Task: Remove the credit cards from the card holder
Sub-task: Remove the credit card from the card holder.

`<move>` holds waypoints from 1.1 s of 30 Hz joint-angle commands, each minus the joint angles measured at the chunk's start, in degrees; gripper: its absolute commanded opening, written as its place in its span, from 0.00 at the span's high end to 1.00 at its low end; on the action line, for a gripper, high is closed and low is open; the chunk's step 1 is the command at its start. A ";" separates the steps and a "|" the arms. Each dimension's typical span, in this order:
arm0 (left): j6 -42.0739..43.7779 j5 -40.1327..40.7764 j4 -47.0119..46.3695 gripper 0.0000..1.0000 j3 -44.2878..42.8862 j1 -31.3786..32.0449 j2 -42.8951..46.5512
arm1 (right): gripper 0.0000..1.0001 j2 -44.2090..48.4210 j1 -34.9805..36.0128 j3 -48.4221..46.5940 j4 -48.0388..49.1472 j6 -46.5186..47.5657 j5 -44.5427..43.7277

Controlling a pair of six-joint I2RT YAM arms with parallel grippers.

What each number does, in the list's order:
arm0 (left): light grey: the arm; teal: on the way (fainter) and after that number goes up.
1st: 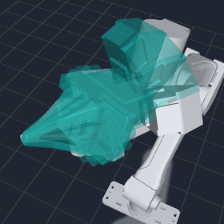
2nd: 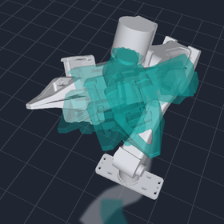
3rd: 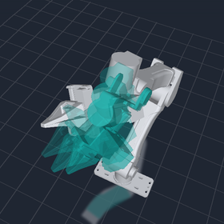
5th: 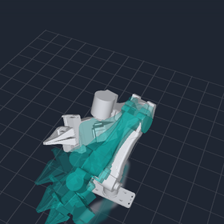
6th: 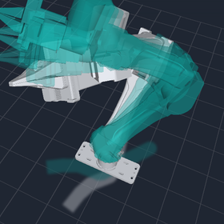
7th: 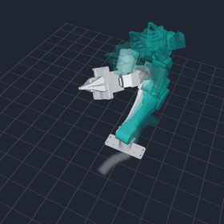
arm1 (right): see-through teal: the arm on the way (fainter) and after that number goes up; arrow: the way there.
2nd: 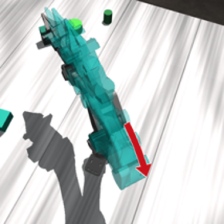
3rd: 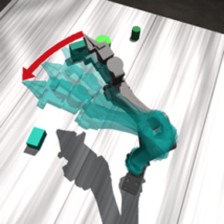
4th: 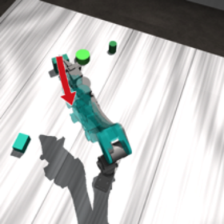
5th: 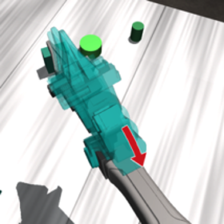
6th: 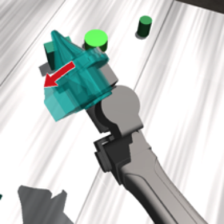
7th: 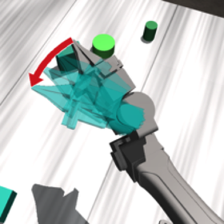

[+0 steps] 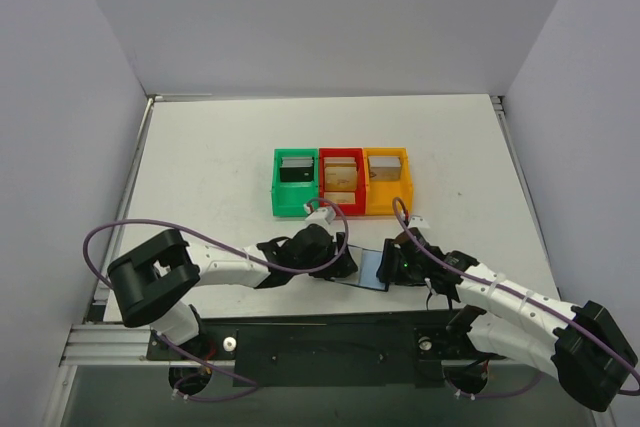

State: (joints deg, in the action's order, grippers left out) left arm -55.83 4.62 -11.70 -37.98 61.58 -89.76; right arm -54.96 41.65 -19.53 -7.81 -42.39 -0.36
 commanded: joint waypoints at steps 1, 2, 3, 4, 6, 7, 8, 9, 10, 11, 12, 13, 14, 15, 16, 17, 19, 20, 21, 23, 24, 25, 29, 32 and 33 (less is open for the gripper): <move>1.08 -3.74 -5.94 0.26 -1.05 1.00 -1.30 | 0.53 -0.94 -0.25 0.99 -0.62 -0.15 1.59; 1.08 -4.00 -6.83 0.27 -0.79 1.00 -1.21 | 0.53 -1.03 -0.34 0.98 -0.62 -0.23 1.59; 1.08 -4.62 -9.10 0.27 -0.17 1.00 -0.86 | 0.53 -0.94 -0.25 0.98 -0.62 -0.24 1.59; 1.25 -4.62 -9.91 0.27 0.01 1.00 -0.77 | 0.53 -1.03 -0.25 0.98 -0.62 -0.24 1.59; 1.86 -7.17 -12.46 0.27 0.18 1.17 -0.86 | 0.53 -1.03 -0.25 0.98 -0.62 -0.41 1.68; 2.04 -8.04 -13.34 0.27 -0.16 1.35 -0.95 | 0.53 -0.94 -0.34 0.98 -0.62 -0.41 1.77; 2.39 -8.49 -13.87 0.27 -0.17 1.43 -1.12 | 0.53 -0.94 -0.25 0.98 -0.71 -0.50 1.77; 2.66 -9.01 -14.65 0.27 -0.34 1.70 -1.30 | 0.53 -0.85 -0.34 0.98 -0.71 -0.59 1.85; 2.66 -9.28 -14.84 0.27 -0.52 1.79 -1.30 | 0.53 -0.85 -0.25 0.98 -0.71 -0.59 1.85; 2.75 -9.45 -15.27 0.27 -0.61 1.96 -1.56 | 0.53 -0.85 -0.34 0.98 -0.80 -0.59 1.77; 2.92 -9.98 -15.36 0.27 -0.87 1.96 -1.65 | 0.53 -0.85 -0.34 0.98 -0.89 -0.67 1.77; 3.01 -10.33 -15.45 0.27 -1.13 1.96 -2.00 | 0.53 -0.85 -0.43 0.98 -0.97 -0.67 1.77; 3.19 -10.86 -16.32 0.27 -1.13 2.05 -2.09 | 0.53 -0.68 -0.34 0.98 -1.06 -0.67 1.77; 3.19 -11.12 -16.68 0.27 -1.13 2.22 -2.09 | 0.53 -0.68 -0.43 1.07 -1.15 -0.67 1.68; 3.19 -11.21 -17.21 0.27 -1.13 2.23 -2.00 | 0.53 -0.59 -0.34 1.16 -1.24 -0.76 1.59; 3.36 -11.30 -17.47 0.27 -1.13 2.40 -2.00 | 0.53 -0.50 -0.43 1.16 -1.33 -0.68 1.50; 3.54 -11.65 -18.26 0.27 -1.22 2.49 -1.83 | 0.53 -0.50 -0.51 1.16 -1.50 -0.76 1.59; 3.54 -11.74 -18.44 0.27 -1.48 2.58 -1.57 | 0.53 -0.33 -0.43 1.16 -1.76 -0.85 1.50; 3.80 -11.74 -18.44 0.27 -1.57 2.67 -1.56 | 0.53 -0.15 -0.43 1.16 -1.85 -0.76 1.50; 4.15 -11.57 -17.39 0.27 -2.36 2.75 -1.65 | 0.53 0.38 -0.51 0.99 -2.64 -0.94 1.24; 4.24 -11.48 -17.04 0.27 -2.45 2.75 -1.65 | 0.53 0.90 -0.52 0.81 -3.08 -0.94 0.98; 4.24 -11.39 -17.04 0.27 -2.45 2.75 -1.65 | 0.53 1.25 -0.43 0.72 -4.04 -0.76 0.80; 3.89 -10.86 -17.39 0.27 -1.58 2.75 -1.39 | 0.52 4.94 -0.51 0.28 -7.21 -1.64 -1.92; 3.89 -10.16 -17.04 0.28 -1.22 2.75 -0.77 | 0.52 9.32 -0.43 -0.59 -9.41 -2.61 -4.12; 3.80 -9.90 -16.86 0.28 -1.05 2.75 -0.68 | 0.52 10.39 -0.34 -0.86 -10.54 -2.78 -4.90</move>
State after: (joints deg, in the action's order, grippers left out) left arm -52.27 -5.28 -24.91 -37.78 63.88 -91.57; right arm -49.06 41.54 -19.44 -12.86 -43.40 -1.39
